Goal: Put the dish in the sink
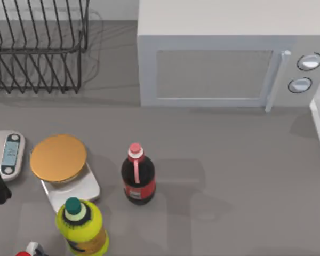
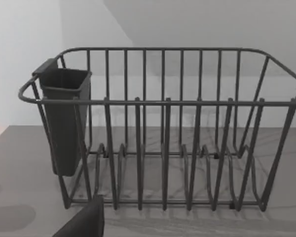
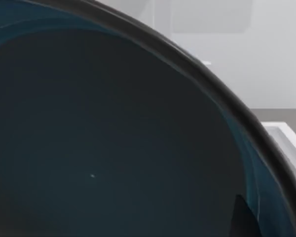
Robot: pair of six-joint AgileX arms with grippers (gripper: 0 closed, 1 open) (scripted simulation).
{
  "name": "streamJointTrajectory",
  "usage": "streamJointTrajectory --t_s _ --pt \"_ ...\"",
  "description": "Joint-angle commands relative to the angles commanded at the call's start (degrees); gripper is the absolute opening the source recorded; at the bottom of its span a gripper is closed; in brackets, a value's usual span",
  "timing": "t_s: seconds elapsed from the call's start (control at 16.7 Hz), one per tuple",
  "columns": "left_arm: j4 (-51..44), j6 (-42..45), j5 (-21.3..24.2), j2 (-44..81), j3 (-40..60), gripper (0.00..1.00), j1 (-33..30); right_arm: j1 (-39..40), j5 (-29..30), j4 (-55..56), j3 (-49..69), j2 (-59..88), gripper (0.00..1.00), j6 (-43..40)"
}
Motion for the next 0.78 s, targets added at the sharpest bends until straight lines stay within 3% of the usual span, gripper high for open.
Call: streamJointTrajectory --t_s 0.18,0.78 --pt "0.0 0.0 0.0 0.0 0.0 1.0 0.0 0.0 0.0 0.0 0.0 0.0 0.0 0.0" --pt "0.0 0.0 0.0 0.0 0.0 1.0 0.0 0.0 0.0 0.0 0.0 0.0 0.75 0.0"
